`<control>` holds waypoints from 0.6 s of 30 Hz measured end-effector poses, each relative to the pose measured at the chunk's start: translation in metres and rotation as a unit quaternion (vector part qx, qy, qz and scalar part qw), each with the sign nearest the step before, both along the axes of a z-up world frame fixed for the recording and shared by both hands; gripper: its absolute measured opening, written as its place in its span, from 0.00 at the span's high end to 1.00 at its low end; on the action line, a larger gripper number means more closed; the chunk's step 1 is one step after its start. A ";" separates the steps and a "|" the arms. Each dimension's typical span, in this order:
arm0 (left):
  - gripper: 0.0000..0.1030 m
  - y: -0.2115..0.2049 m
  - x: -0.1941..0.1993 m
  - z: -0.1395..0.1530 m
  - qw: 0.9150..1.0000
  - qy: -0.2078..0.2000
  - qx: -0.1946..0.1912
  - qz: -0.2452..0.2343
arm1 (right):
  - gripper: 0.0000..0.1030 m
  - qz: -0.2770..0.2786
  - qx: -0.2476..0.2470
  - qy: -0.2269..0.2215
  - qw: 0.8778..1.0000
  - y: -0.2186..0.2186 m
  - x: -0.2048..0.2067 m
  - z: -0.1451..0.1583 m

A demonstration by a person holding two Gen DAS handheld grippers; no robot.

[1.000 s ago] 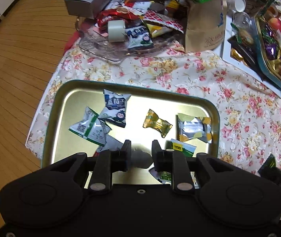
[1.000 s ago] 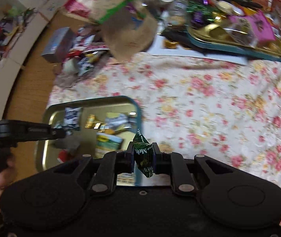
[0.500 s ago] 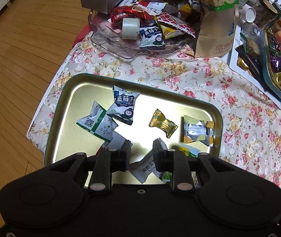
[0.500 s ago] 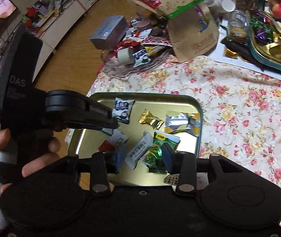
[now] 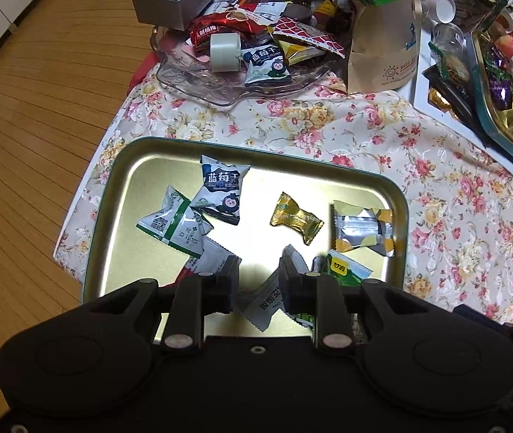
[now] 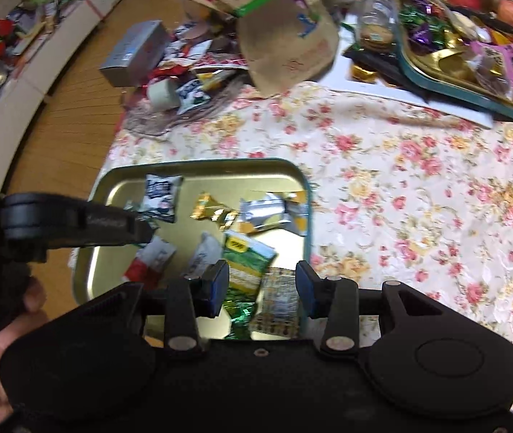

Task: Organize snacks

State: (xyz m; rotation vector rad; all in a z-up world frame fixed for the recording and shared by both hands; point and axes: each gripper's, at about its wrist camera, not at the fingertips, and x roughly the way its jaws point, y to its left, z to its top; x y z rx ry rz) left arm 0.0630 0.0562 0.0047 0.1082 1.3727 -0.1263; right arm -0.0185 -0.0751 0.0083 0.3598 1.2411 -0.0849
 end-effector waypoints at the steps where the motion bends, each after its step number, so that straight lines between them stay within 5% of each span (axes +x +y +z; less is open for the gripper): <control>1: 0.67 0.000 -0.001 0.000 1.000 -0.003 0.004 -0.001 | 0.57 -0.002 -0.003 0.002 1.000 -0.001 0.000 -0.002; 18: 0.67 -0.003 -0.008 -0.002 1.000 -0.013 0.020 -0.009 | 0.57 -0.044 -0.035 0.040 0.998 -0.013 0.003 -0.024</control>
